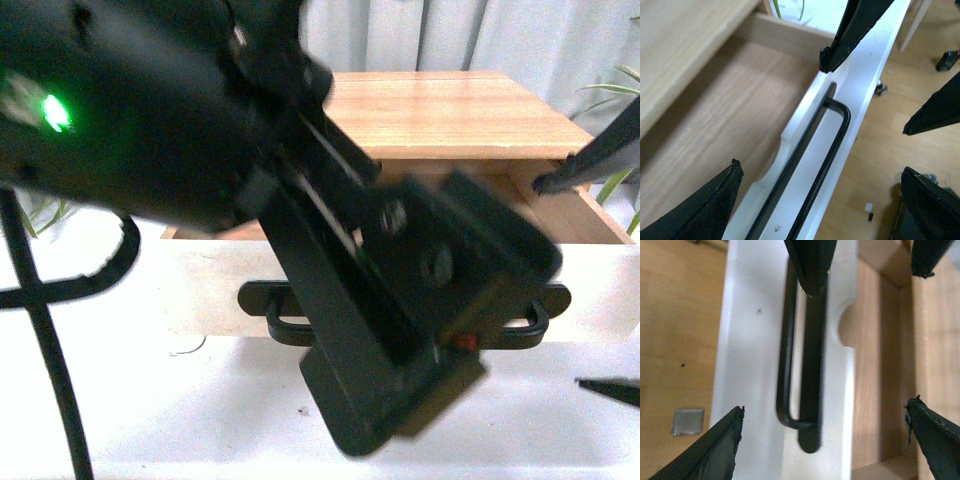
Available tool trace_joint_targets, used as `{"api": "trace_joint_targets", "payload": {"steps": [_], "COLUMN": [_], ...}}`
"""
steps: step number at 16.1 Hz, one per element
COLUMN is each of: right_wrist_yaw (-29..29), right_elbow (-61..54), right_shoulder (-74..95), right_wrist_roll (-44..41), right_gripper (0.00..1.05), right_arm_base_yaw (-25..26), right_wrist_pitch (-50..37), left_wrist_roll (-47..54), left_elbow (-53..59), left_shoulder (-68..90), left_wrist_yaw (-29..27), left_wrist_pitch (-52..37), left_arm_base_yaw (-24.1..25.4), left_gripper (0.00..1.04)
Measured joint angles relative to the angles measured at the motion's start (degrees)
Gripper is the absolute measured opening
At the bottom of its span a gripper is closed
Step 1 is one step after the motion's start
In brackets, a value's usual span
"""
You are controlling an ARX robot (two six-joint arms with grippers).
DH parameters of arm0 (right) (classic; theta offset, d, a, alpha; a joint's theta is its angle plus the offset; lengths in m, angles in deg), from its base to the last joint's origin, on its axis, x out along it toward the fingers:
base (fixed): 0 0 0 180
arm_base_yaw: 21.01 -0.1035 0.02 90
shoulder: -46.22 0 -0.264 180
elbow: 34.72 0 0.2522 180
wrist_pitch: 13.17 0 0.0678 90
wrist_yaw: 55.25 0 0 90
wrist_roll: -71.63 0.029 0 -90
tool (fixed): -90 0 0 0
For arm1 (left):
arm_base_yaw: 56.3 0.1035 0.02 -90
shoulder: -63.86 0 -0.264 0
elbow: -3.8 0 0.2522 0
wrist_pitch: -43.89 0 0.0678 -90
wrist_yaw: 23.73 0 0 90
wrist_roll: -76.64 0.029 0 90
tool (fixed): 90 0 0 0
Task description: Pull drawer
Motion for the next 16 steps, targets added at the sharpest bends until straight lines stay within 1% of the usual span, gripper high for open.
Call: {"api": "trace_joint_targets", "payload": {"steps": [2,3,4,5,6,8,9,10,12,13,14,15,16], "right_wrist_yaw": [3.76,2.93,0.11,-2.38,-6.16,-13.00,-15.63,-16.59,-18.03,-18.12,-20.09,-24.52,-28.09], "right_elbow": [0.42,0.07,-0.37,-0.39,-0.28,1.11,1.75,1.99,2.03,1.79,0.00,-3.19,-9.70], "right_shoulder": [-0.31,-0.28,-0.07,0.35,1.38,3.23,3.69,3.96,3.78,3.50,3.37,2.82,-0.02], "right_wrist_roll": [8.57,15.08,23.74,29.09,36.92,51.34,60.48,68.04,80.11,82.01,83.23,83.27,83.30], "right_gripper": [0.98,0.98,0.98,0.98,0.98,0.98,0.98,0.98,0.98,0.98,0.95,0.88,0.75], "right_arm_base_yaw": [2.40,3.08,3.76,4.31,5.49,8.20,9.97,11.52,13.77,14.29,14.36,13.81,13.42], "right_wrist_pitch": [-9.16,-15.61,-23.12,-26.97,-30.62,-29.14,-27.06,-26.32,-27.23,-27.21,-33.18,-41.53,-50.34], "left_wrist_roll": [-5.33,-9.25,-12.98,-16.17,-20.61,-24.81,-26.60,-27.61,-30.27,-30.86,-31.56,-31.45,-29.09], "left_elbow": [0.00,0.00,0.00,0.15,0.26,0.31,0.35,1.05,2.01,2.56,3.04,4.44,11.65], "left_shoulder": [-3.34,-4.11,-4.24,-4.28,-4.28,-3.76,-3.54,-3.37,-3.37,-3.37,-3.37,-3.37,-4.63], "left_wrist_yaw": [2.10,2.10,0.96,-0.02,-3.04,-6.97,-9.20,-11.58,-18.78,-20.59,-21.70,-23.26,-27.30], "left_wrist_pitch": [-5.38,-9.18,-12.09,-13.53,-13.92,-14.38,-14.23,-15.93,-14.49,-14.32,-14.16,-18.62,-34.80], "left_arm_base_yaw": [3.69,6.29,8.57,10.03,12.37,15.61,17.22,18.86,22.03,23.04,24.06,24.41,24.94], "left_gripper": [0.98,0.98,0.98,0.98,0.98,0.98,0.98,0.98,0.98,0.98,0.98,0.96,0.82]}}
